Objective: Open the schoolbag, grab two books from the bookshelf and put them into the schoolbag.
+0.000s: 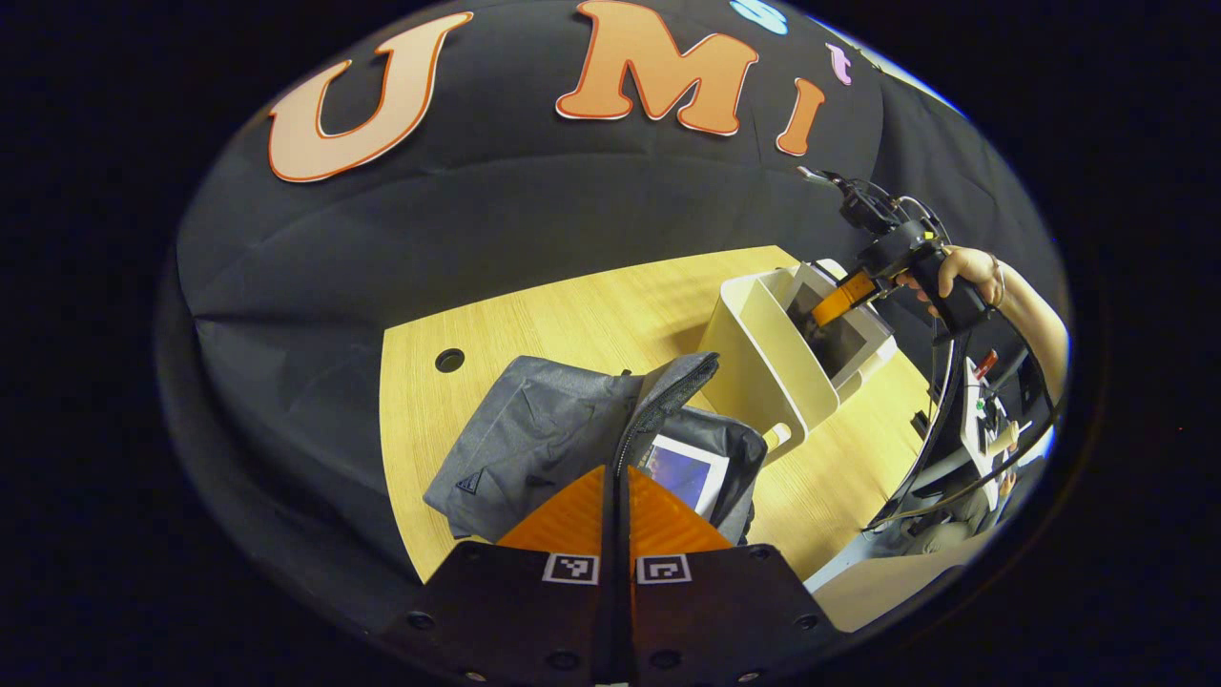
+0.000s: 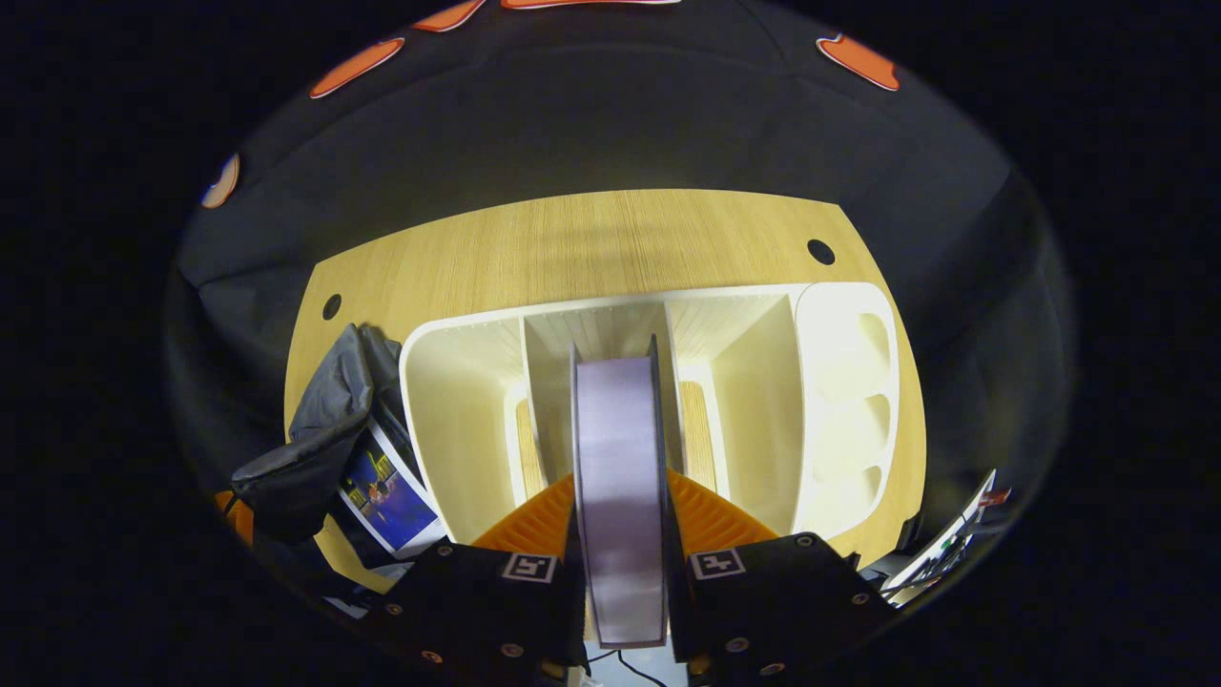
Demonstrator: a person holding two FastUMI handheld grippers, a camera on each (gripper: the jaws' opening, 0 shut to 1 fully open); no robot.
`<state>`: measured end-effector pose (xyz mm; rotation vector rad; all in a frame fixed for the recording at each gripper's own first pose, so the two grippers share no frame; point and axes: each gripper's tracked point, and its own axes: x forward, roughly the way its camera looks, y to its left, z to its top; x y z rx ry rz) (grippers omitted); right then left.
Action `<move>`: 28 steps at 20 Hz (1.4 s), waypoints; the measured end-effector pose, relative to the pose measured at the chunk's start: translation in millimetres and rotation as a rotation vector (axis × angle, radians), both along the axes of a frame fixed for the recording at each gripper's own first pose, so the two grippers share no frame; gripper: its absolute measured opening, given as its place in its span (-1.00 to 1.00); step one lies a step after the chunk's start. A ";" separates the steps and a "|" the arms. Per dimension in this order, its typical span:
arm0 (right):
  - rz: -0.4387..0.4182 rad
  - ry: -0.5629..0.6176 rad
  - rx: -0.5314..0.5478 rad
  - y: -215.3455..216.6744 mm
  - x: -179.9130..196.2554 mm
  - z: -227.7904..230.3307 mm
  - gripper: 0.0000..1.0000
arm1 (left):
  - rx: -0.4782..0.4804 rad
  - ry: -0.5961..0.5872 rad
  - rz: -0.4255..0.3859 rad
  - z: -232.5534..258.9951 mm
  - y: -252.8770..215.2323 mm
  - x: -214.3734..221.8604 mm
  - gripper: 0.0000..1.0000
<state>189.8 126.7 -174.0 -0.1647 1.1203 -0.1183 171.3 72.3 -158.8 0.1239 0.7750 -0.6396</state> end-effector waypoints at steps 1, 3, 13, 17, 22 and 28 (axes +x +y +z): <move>-0.002 -0.009 -0.001 -0.9 -1.5 5.4 -0.28 | -0.004 -0.001 -0.001 0.9 0.2 -1.3 -0.99; -0.001 -0.032 -0.009 -3.3 -4.9 18.9 -0.28 | -0.009 -0.006 -0.007 2.7 -1.6 -1.8 -0.99; 0.015 -0.255 -0.005 13.9 -23.5 136.0 -0.30 | -0.033 -0.048 -0.054 18.6 -6.2 -2.5 -0.99; 0.017 -0.348 0.015 28.0 -42.4 179.4 -0.31 | -0.038 -0.056 -0.071 20.7 -4.8 1.9 -0.99; 0.040 -0.402 0.159 76.3 -82.9 202.1 -0.32 | -0.040 -0.070 -0.099 27.4 0.4 11.8 -0.99; 0.033 -0.384 0.428 130.9 -132.3 181.1 -0.32 | -0.021 -0.100 -0.123 37.6 9.0 28.7 -0.99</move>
